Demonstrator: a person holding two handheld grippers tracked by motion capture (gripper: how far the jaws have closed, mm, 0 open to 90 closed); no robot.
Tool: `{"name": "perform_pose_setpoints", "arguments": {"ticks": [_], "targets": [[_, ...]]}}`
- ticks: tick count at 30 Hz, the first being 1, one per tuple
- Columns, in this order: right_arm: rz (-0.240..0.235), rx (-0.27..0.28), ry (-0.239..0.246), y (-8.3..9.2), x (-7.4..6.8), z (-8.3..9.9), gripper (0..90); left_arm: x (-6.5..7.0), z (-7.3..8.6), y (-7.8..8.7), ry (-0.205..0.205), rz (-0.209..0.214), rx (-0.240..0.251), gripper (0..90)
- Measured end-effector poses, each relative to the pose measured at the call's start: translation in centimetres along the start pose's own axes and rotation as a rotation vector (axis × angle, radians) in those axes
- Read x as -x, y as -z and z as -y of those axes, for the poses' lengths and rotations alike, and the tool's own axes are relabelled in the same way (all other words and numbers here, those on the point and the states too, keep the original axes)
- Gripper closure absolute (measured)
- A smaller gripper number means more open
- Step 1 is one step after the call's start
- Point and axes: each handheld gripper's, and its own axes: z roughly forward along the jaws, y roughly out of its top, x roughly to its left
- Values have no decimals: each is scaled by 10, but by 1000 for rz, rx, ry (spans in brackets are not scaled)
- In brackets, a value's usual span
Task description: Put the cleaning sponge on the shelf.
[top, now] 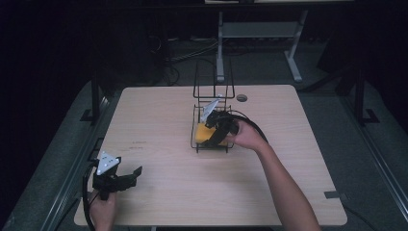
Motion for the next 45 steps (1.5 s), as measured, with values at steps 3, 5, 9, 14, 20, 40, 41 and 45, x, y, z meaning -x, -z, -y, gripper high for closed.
{"name": "perform_pose_setpoints", "arguments": {"ticks": [3,5,9,14,20,40,41,45], "targets": [[5,-15,7,-2,-3,0,169,0,0,0,2,-1,-3,141],[5,-15,16,-3,-5,0,169,1,0,0,-2,-1,0,141],[8,-11,18,-3,-10,0,169,0,0,0,3,-1,2,140],[15,1,29,-2,-17,3,169,0,-1,0,5,-3,5,141],[9,9,41,2,-26,7,169,1,-2,-1,2,-3,2,141],[12,0,61,10,-58,35,163,6,-1,-1,-17,3,-3,141],[12,-1,65,9,-58,35,163,6,-1,-1,-19,3,-3,141],[14,-7,51,10,-60,38,163,7,-1,0,-16,4,4,140]]}}
